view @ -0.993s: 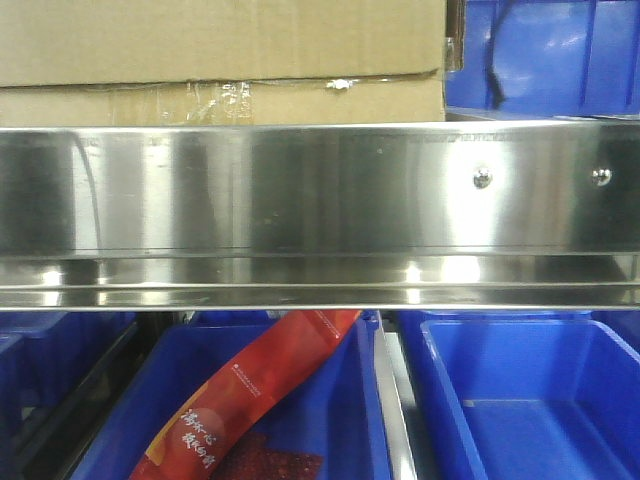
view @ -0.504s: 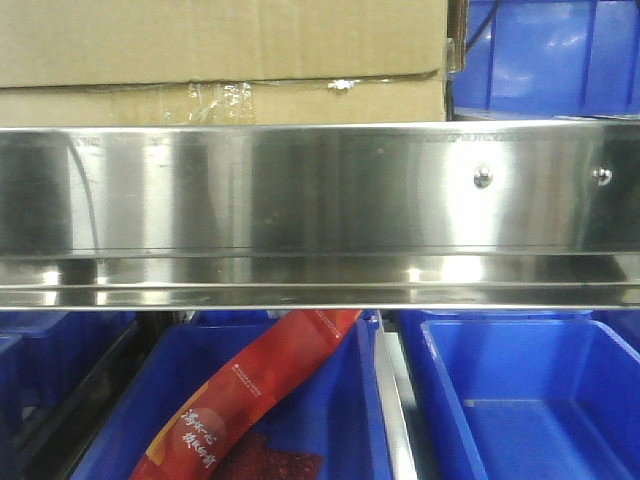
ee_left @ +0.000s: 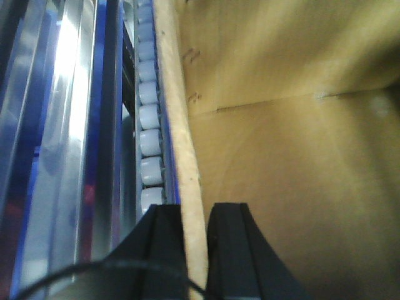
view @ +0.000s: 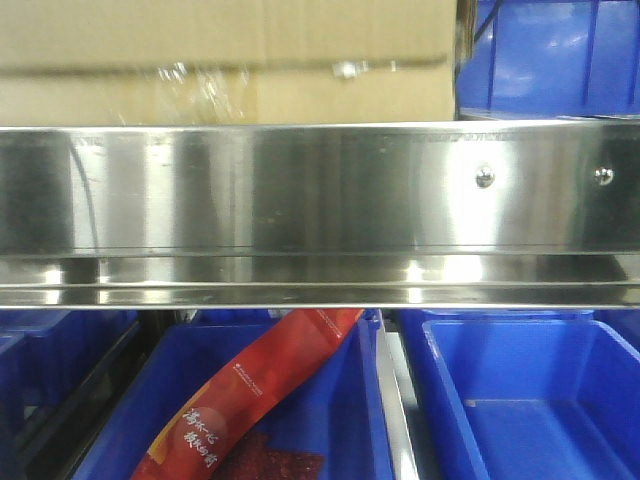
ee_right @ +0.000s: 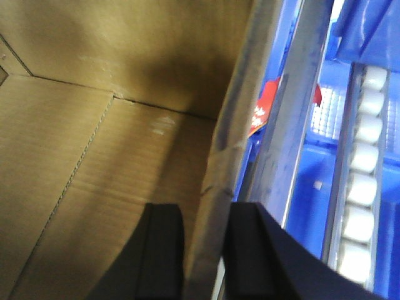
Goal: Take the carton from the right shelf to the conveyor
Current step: 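Clamp the carton's side walls with the left and right grippers, then lift the carton with both grippers and pull it off the shelf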
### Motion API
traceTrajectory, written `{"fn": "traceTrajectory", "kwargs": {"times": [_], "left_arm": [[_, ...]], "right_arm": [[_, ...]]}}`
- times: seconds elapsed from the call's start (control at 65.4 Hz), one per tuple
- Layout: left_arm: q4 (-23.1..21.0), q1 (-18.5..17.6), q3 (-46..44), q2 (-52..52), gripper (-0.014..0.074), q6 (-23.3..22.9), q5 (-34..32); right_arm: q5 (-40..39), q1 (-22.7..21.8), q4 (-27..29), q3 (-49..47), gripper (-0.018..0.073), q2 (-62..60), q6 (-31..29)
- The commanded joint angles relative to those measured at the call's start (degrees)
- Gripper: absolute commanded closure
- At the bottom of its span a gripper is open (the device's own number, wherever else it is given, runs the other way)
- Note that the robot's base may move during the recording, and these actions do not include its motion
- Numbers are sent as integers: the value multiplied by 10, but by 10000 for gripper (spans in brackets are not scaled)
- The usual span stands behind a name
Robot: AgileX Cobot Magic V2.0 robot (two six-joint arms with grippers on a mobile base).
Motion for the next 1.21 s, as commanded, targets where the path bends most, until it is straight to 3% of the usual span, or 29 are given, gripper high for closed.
{"fn": "traceTrajectory", "kwargs": {"times": [0.0,0.153,0.428,0.795,1.024,1.192], "left_arm": [[-5,1,-47,-19,610,0,-6],[-28,1,-88,-51,610,-14,-6],[-73,0,-53,-128,610,-24,-6],[-67,-76,143,-224,610,-25,-6],[-39,-119,159,-240,610,-44,-6],[-37,-120,159,-240,610,-44,-6]], "right_arm": [[-21,-5,-13,-5,631,-56,-3],[-21,-5,-13,-5,631,-116,-3],[-21,7,-14,14,631,-195,-3],[-21,90,-23,206,631,-282,-3],[-24,107,-35,261,631,-321,23],[-36,107,-37,261,631,-323,22]]}}
